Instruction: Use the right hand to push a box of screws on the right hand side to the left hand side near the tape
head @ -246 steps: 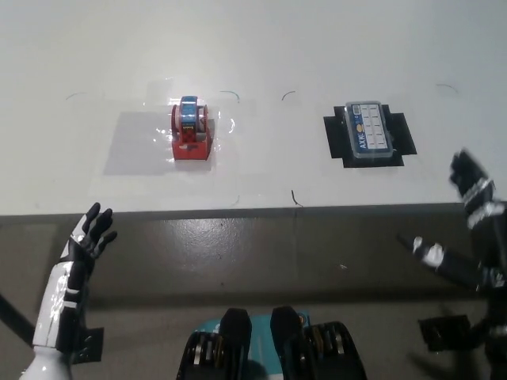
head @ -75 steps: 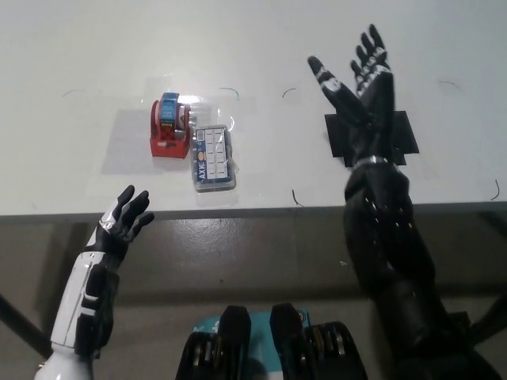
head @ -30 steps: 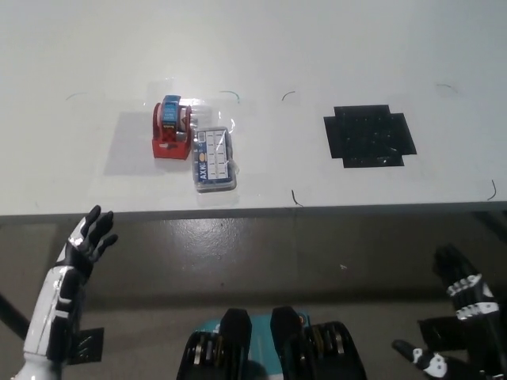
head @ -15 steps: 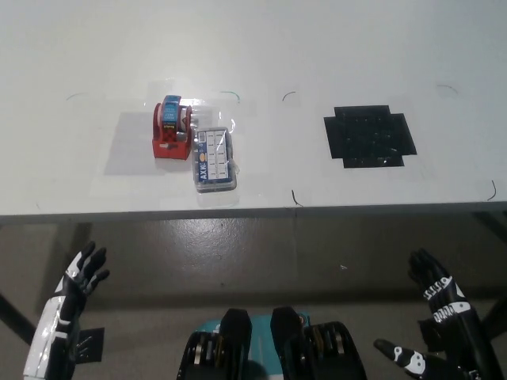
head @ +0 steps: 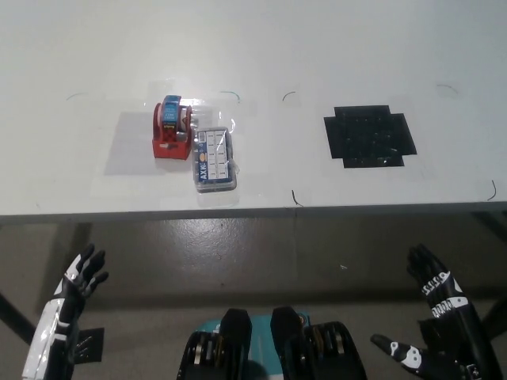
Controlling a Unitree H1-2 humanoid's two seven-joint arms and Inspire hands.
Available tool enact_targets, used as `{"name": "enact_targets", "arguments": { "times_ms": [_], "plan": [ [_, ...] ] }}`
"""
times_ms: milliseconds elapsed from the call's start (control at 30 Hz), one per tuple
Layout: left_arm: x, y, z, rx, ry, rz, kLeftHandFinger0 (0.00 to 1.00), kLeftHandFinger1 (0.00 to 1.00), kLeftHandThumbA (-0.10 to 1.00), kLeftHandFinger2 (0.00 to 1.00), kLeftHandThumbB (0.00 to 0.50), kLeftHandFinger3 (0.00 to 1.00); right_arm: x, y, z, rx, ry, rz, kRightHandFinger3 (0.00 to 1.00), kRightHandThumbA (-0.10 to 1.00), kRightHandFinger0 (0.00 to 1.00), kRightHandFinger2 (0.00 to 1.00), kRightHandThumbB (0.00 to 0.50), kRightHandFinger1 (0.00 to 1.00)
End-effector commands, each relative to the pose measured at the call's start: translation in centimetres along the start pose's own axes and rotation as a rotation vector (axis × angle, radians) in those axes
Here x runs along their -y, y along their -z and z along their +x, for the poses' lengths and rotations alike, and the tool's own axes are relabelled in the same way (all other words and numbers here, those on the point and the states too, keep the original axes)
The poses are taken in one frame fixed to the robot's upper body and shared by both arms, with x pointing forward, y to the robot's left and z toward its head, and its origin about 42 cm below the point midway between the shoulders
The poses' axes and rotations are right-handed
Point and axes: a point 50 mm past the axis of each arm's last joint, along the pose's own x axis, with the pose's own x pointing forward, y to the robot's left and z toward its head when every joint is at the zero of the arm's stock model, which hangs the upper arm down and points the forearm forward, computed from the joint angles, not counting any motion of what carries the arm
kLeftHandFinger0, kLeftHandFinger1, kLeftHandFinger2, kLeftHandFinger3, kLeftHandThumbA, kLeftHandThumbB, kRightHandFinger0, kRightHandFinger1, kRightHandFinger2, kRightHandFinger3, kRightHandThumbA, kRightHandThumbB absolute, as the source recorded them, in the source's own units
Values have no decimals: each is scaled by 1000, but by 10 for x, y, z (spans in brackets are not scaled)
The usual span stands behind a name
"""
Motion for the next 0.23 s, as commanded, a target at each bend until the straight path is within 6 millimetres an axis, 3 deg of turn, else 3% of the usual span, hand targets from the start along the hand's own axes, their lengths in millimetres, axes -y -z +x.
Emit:
{"name": "enact_targets", "arguments": {
  "times_ms": [0,200],
  "plan": [
    [-5,-11,6,61,-4,29,1000,1000,1000,1000,77,1000,3,-6,9,52,3,11,1000,1000,1000,1000,227,1000],
    [-4,-10,3,62,-1,28,1000,1000,1000,1000,76,1000,5,-7,5,44,7,10,1000,1000,1000,1000,241,1000]
  ]
}}
